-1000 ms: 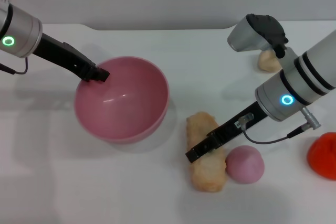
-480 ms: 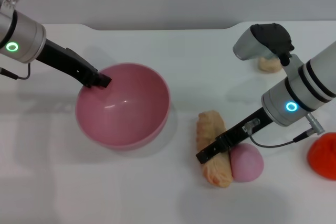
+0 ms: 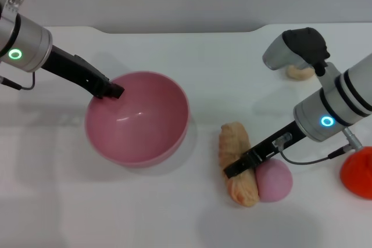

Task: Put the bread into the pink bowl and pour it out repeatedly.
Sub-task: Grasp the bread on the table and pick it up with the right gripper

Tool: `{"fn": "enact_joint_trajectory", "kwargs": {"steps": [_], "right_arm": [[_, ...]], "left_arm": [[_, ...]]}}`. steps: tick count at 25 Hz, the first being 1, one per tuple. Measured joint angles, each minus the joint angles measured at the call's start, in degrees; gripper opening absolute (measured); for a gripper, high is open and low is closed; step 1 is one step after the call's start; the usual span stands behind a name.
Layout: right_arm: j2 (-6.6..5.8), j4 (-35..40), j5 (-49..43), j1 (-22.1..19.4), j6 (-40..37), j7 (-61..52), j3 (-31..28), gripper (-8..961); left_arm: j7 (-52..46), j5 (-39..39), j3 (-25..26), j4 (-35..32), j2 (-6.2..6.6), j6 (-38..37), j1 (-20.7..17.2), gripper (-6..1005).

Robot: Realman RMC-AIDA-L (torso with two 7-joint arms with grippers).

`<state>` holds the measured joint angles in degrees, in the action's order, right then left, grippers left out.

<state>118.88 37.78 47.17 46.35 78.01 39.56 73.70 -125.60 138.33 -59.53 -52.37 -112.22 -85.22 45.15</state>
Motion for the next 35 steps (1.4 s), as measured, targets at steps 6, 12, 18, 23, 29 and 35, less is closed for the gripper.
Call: {"fn": "enact_joint_trajectory", "kwargs": {"steps": [6,12,18,23,29,35], "right_arm": [[-0.05,2.37,0.07,-1.47,-0.54,0.06,-0.35,541],[-0.1,3.44,0.01,-1.79,-0.71,0.1,-0.63,391],[-0.15,3.62,0.02,-1.79,-1.02,0.13,-0.69,321],[-0.15,4.3,0.06,-1.85,-1.36,0.16,-0.69,264],[0.05,9.19,1.43,-4.43,-1.24,-0.1,-0.3,227],[-0.04,19.16,6.83,-10.09,-0.63,-0.48,0.03,203]], "left_arm": [[0.0,0.01,0.04,-0.03,-0.15,-0.01,-0.17,43],[0.0,0.01,0.04,-0.1,-0.2,0.01,-0.17,43],[0.0,0.01,0.07,-0.19,-0.18,0.2,-0.15,43],[0.37,0.01,0.21,-0.15,-0.15,0.29,-0.14,43],[0.53,0.01,0.15,-0.03,-0.19,0.41,-0.16,43],[0.53,0.01,0.24,-0.01,-0.24,0.41,-0.47,43]]}}
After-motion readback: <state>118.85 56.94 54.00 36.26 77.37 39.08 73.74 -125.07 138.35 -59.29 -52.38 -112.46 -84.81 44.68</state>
